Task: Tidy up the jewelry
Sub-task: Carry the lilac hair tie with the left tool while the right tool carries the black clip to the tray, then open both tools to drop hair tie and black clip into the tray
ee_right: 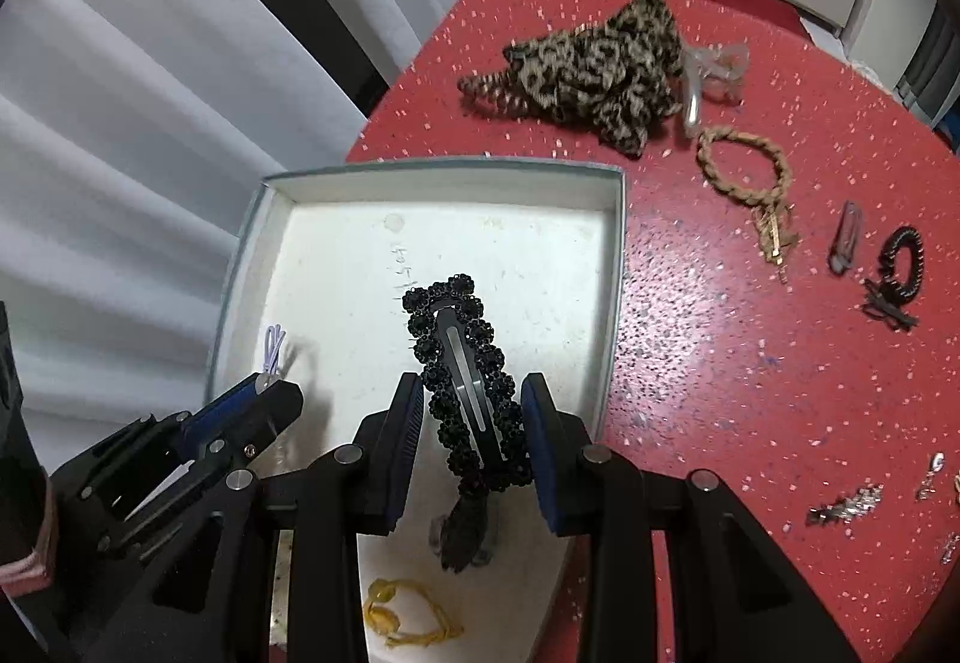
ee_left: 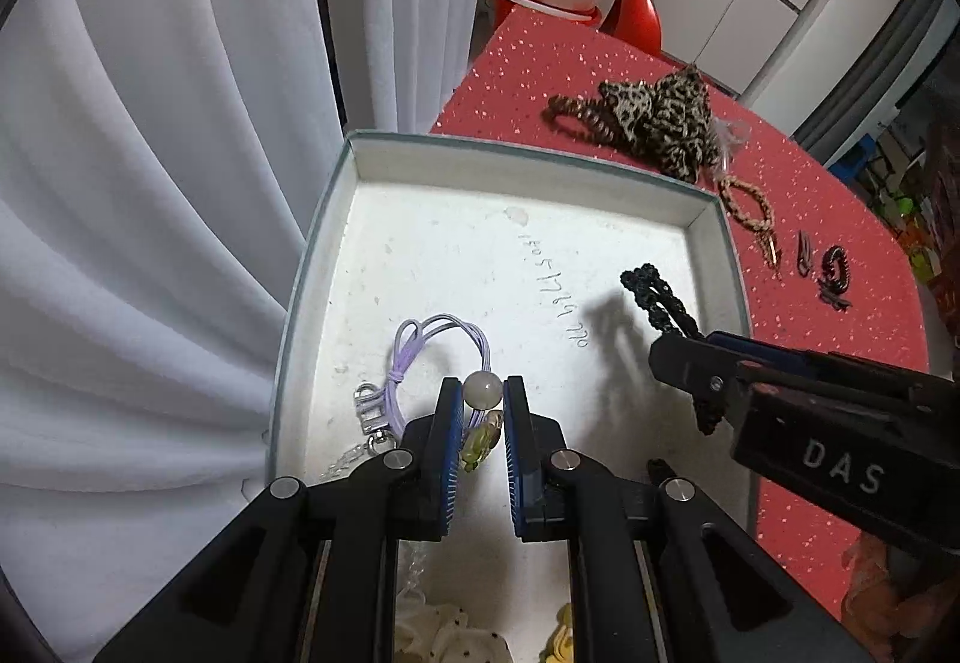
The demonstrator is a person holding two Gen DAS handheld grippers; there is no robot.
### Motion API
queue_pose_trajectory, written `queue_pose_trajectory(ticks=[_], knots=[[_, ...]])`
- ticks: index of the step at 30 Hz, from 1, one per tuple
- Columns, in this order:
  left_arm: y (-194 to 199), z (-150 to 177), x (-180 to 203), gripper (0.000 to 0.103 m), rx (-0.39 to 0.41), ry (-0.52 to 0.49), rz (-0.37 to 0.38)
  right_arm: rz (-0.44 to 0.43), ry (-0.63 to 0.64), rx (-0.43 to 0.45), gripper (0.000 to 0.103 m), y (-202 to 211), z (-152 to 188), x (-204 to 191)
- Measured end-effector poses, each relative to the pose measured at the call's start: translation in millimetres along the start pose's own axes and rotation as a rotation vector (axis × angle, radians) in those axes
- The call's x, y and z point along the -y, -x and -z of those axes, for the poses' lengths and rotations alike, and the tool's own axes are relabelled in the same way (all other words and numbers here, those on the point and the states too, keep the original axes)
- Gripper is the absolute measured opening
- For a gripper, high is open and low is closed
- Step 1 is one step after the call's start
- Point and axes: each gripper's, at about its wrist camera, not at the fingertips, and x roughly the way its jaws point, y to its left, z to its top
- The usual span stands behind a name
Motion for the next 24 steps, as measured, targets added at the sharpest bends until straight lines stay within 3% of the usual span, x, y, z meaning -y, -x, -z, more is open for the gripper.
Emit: queue_pose_trajectory(ticks=[10, 20, 21, 22, 23, 24], knots=[[-19.5, 11.9, 0.3, 0.015, -0.038, -0.013, -0.028, 0.003, -0.012, -0.078, 0.037, -18.4, -0.9, 8.6], [-20.0, 13.8, 5.4, 0.015, -0.048, -0.025, -0.058, -0.020, -0.025, -0.072, 0.041, -20.3, -1.1, 10.5], [-20.1, 14.3, 5.7, 0.024, -0.049, -0.029, -0.062, -0.024, -0.027, -0.051, 0.043, -17.1, -0.6, 10.9], [-19.6, 15.0, 6.4, 0.062, -0.051, -0.032, -0.070, -0.030, -0.027, -0.043, 0.043, -13.2, -0.3, 12.0], [-19.6, 14.0, 8.0, 0.080, -0.041, -0.027, -0.081, -0.029, -0.025, -0.028, 0.044, -9.6, 0.3, 11.8], [-14.8, 14.8, 8.0, 0.089, -0.012, -0.019, -0.096, -0.028, -0.023, -0.011, 0.046, -6.4, 1.2, 11.5]])
